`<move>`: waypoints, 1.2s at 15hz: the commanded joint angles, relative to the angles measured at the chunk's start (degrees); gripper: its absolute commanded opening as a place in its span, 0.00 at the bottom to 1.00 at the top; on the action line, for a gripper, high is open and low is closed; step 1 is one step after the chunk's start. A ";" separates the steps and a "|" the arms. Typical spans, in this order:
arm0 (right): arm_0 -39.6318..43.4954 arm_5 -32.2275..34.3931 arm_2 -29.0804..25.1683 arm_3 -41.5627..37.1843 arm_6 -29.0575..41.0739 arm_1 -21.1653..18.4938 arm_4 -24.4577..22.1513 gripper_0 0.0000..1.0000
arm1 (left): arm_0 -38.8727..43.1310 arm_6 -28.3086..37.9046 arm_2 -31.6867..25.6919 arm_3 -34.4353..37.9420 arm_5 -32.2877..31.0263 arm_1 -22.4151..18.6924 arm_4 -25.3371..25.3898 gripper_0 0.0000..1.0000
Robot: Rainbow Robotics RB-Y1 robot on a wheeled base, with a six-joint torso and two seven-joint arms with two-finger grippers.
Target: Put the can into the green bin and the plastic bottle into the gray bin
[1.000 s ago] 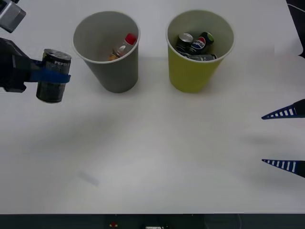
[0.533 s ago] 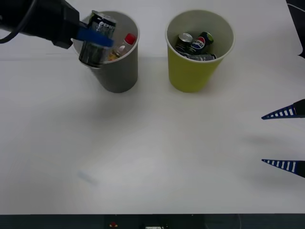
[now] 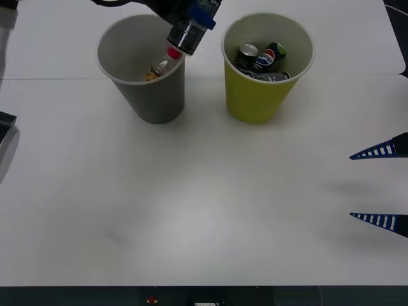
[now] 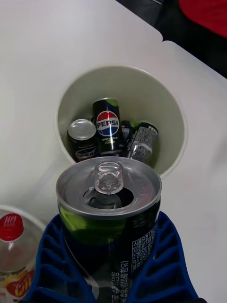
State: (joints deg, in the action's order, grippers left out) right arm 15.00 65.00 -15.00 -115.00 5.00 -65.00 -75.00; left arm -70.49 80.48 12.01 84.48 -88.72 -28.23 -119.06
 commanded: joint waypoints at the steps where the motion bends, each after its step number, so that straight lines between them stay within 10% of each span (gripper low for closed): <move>1: 0.00 0.00 0.00 0.00 0.00 0.00 0.00 1.00 | -3.78 -2.34 -0.06 -7.67 3.12 5.82 -5.13 0.00; 15: 0.00 0.00 0.00 0.00 0.00 0.00 0.00 1.00 | -7.47 -5.51 6.36 -19.97 16.30 17.78 -17.08 0.05; 17: 0.00 0.00 0.00 0.00 0.00 0.00 0.00 1.00 | -7.47 -5.51 6.44 -19.97 16.30 17.78 -17.17 0.83; 18: 0.00 0.00 0.00 0.00 0.00 0.00 0.00 1.00 | -7.38 -5.60 6.44 -19.97 16.30 17.69 -17.26 1.00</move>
State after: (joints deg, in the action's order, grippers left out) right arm 15.00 65.00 -15.00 -115.00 5.00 -65.00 -75.00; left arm -77.95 74.95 18.46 64.50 -72.42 -10.49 -136.26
